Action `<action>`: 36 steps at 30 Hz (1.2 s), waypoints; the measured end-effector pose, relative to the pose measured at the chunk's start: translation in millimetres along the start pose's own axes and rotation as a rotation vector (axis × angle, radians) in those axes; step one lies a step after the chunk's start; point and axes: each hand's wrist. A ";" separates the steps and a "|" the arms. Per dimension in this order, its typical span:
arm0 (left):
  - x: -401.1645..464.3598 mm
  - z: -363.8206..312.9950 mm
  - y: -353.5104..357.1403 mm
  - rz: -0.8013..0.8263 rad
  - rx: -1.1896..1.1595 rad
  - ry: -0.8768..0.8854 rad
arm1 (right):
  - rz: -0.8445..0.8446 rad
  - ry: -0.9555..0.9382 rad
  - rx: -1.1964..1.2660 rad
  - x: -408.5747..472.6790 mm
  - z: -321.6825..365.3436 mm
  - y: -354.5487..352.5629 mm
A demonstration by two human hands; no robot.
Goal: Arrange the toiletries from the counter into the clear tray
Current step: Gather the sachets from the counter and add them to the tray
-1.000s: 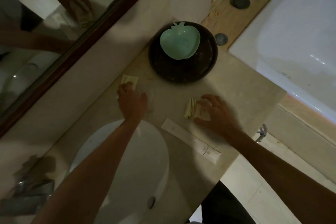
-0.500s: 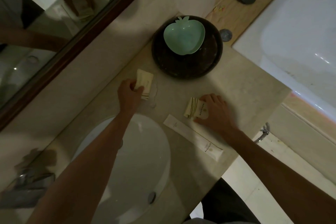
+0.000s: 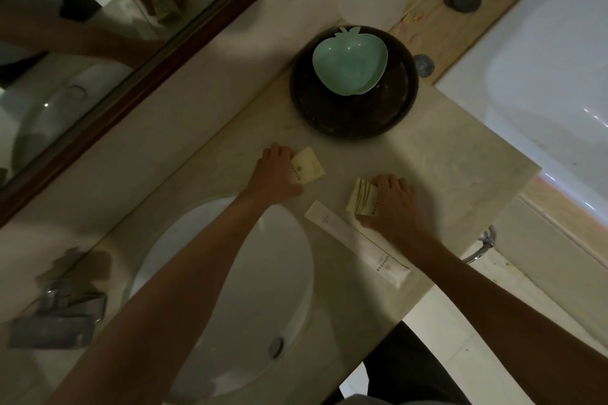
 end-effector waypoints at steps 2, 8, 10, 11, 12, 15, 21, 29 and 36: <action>-5.3 -3.8 7.3 0.005 0.075 -0.022 | -0.022 0.011 0.010 -3.5 8.4 3.0; -105.9 31.8 47.0 -0.089 0.028 -0.042 | 0.055 -0.150 -0.004 -32.4 95.0 27.7; -152.9 56.0 59.3 -0.098 -0.017 -0.085 | 0.126 -0.235 -0.013 -47.3 140.5 48.0; -175.3 70.7 66.2 -0.114 -0.030 -0.102 | 0.149 -0.272 -0.017 -56.2 163.1 59.9; -199.6 86.0 73.6 -0.120 -0.042 -0.129 | 0.166 -0.312 -0.022 -66.0 185.4 72.8; -279.1 133.2 97.3 -0.151 -0.055 -0.238 | 0.220 -0.422 -0.053 -99.9 249.5 108.5; -450.3 226.2 154.2 -0.120 -0.257 -0.473 | 0.333 -0.631 -0.185 -173.1 364.3 182.7; -616.0 353.1 220.5 -0.119 -0.201 -0.605 | 0.453 -0.848 -0.267 -252.8 505.0 273.0; -662.1 411.4 259.9 -0.144 -0.170 -0.571 | 0.502 -0.950 -0.435 -282.9 560.3 353.3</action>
Point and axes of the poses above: each hand's wrist, its own x-axis towards the middle knuckle, its own y-axis out of the palm, z = x × y, and after that the axes turned 11 degrees about z, right-handed
